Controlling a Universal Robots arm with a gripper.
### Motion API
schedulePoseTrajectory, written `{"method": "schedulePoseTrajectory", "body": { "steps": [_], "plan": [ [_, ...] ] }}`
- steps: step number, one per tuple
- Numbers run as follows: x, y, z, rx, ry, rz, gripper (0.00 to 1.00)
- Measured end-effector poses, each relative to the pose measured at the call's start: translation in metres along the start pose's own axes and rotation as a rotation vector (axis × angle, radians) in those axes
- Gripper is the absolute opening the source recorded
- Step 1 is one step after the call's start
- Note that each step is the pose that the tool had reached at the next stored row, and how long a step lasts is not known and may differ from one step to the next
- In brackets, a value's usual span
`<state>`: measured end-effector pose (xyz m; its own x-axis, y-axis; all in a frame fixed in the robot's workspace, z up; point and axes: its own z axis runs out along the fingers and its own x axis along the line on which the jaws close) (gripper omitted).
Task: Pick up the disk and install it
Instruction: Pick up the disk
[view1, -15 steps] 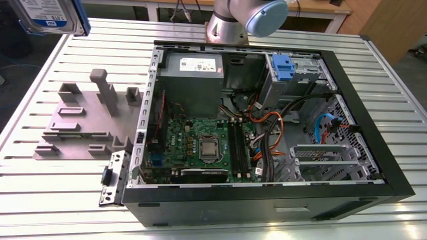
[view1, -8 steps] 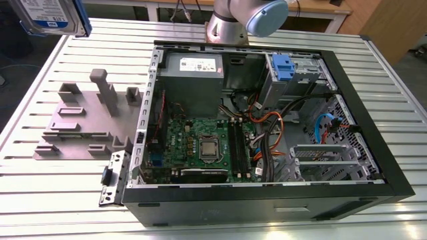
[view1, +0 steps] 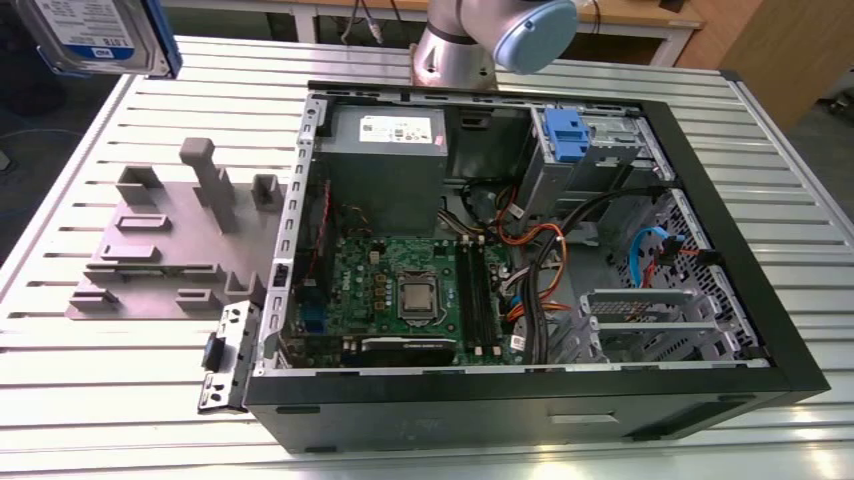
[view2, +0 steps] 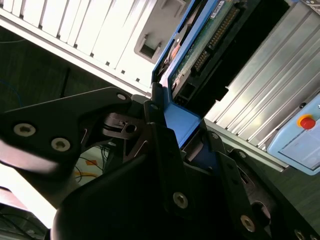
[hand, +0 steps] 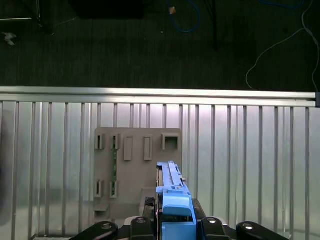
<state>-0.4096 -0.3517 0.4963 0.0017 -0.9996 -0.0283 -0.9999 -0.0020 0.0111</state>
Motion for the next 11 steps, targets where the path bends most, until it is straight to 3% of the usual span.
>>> {"method": "schedulePoseTrajectory", "body": {
  "steps": [11],
  "plan": [
    [0.0001,-0.0090,0.0002,-0.0001,0.0001,0.000,0.36]
  ]
}}
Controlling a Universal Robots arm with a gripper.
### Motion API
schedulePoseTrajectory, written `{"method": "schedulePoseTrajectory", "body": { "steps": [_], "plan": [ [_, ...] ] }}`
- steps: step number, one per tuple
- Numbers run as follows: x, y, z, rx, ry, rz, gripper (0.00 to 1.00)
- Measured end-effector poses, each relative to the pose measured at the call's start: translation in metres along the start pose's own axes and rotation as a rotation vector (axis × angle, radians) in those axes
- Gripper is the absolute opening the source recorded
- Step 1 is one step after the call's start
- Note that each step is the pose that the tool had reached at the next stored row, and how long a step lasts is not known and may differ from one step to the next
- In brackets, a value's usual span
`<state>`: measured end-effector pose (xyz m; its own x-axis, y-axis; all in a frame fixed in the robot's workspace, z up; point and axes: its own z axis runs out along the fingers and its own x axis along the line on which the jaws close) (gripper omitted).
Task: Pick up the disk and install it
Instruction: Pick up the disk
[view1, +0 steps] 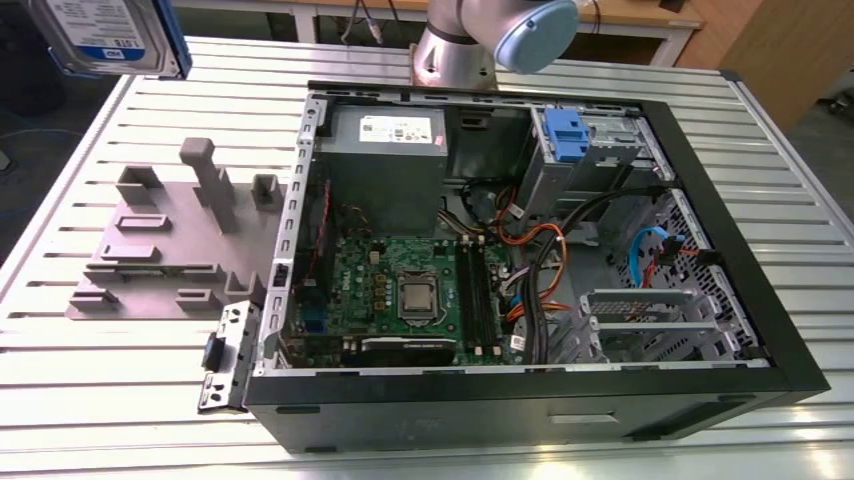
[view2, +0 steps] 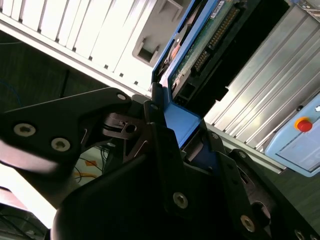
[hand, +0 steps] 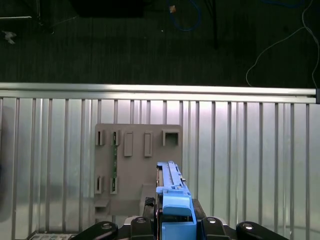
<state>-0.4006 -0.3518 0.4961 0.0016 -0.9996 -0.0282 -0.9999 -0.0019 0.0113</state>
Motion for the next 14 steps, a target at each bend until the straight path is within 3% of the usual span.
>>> {"method": "schedulePoseTrajectory", "body": {
  "steps": [14],
  "plan": [
    [0.0007,-0.0075,0.0000,0.0000,0.0000,0.000,0.36]
  ]
}}
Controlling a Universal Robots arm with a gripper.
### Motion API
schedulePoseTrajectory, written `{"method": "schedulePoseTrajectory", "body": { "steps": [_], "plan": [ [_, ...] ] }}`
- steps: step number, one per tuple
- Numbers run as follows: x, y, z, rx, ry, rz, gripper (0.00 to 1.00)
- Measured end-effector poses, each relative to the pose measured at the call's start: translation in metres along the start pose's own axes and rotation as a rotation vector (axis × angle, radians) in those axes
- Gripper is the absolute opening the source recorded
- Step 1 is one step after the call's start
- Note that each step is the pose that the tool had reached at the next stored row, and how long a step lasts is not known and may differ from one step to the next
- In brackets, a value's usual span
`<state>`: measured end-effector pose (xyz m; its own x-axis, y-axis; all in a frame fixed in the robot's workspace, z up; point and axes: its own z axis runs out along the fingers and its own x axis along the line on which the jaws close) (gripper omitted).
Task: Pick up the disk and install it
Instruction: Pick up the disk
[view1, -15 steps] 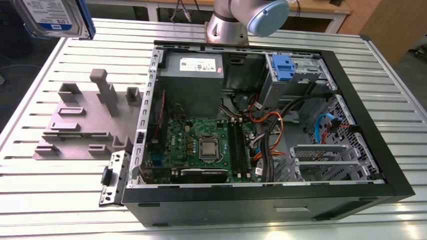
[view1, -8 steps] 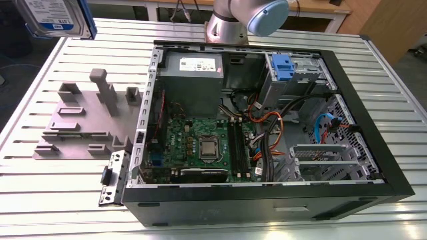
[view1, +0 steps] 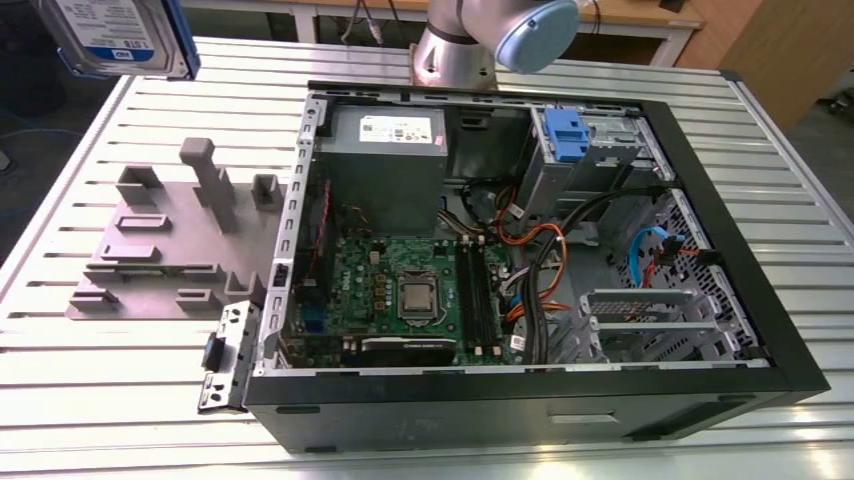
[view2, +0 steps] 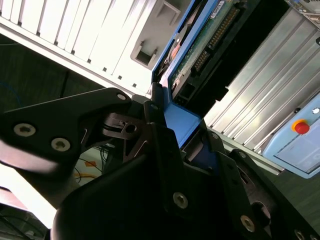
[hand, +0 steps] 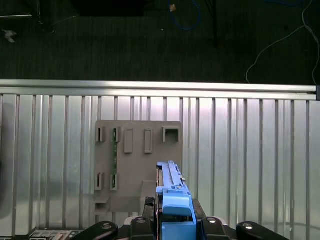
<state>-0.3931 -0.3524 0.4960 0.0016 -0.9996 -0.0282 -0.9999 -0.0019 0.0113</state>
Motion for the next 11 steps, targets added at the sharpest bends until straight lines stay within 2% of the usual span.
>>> {"method": "schedulePoseTrajectory", "body": {
  "steps": [11],
  "plan": [
    [0.0012,-0.0024,0.0000,0.0000,0.0000,0.000,0.36]
  ]
}}
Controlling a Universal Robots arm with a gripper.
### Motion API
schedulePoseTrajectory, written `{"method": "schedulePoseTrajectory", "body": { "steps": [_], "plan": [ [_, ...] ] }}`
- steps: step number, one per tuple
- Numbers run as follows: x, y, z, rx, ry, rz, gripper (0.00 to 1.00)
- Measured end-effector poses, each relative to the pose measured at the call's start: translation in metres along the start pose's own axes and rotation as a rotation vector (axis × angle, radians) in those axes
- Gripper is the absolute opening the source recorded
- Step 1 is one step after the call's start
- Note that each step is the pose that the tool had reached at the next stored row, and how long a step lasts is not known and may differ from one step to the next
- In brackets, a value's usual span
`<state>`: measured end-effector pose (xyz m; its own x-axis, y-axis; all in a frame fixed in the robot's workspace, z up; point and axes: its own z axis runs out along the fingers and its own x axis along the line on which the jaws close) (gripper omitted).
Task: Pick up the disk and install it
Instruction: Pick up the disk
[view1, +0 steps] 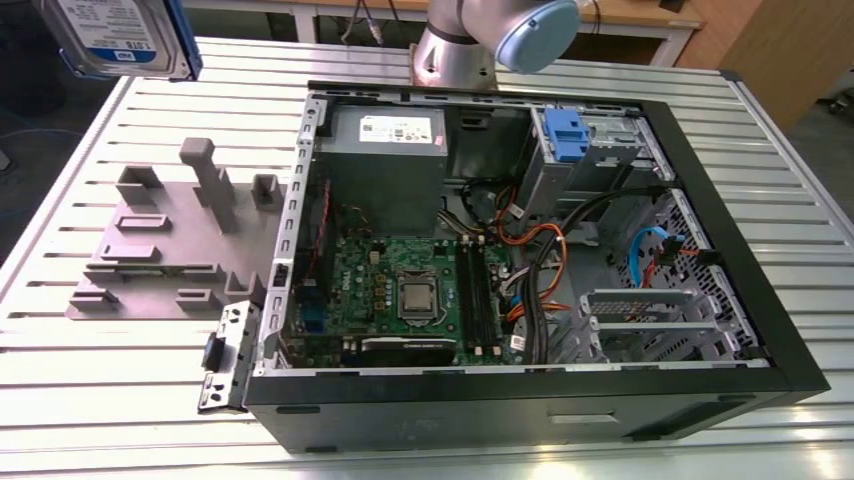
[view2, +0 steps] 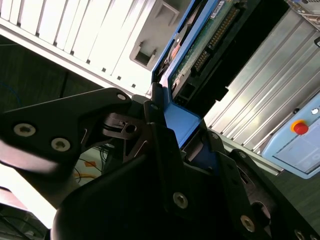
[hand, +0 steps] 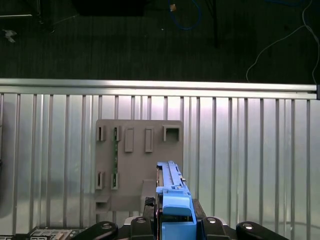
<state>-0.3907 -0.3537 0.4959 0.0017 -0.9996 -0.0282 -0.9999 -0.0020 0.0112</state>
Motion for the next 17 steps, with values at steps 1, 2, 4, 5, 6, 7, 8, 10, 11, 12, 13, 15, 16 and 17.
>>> {"method": "schedulePoseTrajectory", "body": {
  "steps": [1,2,4,5,6,7,8,10,11,12,13,15,16,17],
  "plan": [
    [0.0000,-0.0003,0.0000,0.0000,-0.0001,0.000,0.36],
    [0.0000,-0.0007,0.0000,0.0000,0.0000,0.000,0.36],
    [0.0001,-0.0013,0.0000,0.0000,0.0000,0.000,0.36],
    [0.0001,-0.0016,0.0000,0.0001,0.0000,0.000,0.36],
    [0.0001,-0.0020,0.0000,0.0000,0.0000,0.000,0.36],
    [0.0001,-0.0025,0.0000,0.0000,0.0000,0.000,0.36],
    [0.0001,-0.0030,0.0000,0.0000,0.0000,0.000,0.36],
    [0.0001,-0.0040,0.0000,0.0000,0.0000,0.000,0.36],
    [0.0002,-0.0044,0.0000,0.0000,0.0000,0.000,0.36],
    [0.0002,-0.0049,0.0000,0.0000,0.0000,0.000,0.36],
    [0.0003,-0.0056,-0.0001,0.0000,0.0000,0.000,0.36],
    [0.0004,-0.0064,-0.0001,-0.0001,0.0000,0.000,0.36],
    [0.0006,-0.0066,-0.0001,0.0000,0.0000,0.000,0.36],
    [0.0008,-0.0068,-0.0001,0.0000,0.0000,0.000,0.36]
  ]
}}
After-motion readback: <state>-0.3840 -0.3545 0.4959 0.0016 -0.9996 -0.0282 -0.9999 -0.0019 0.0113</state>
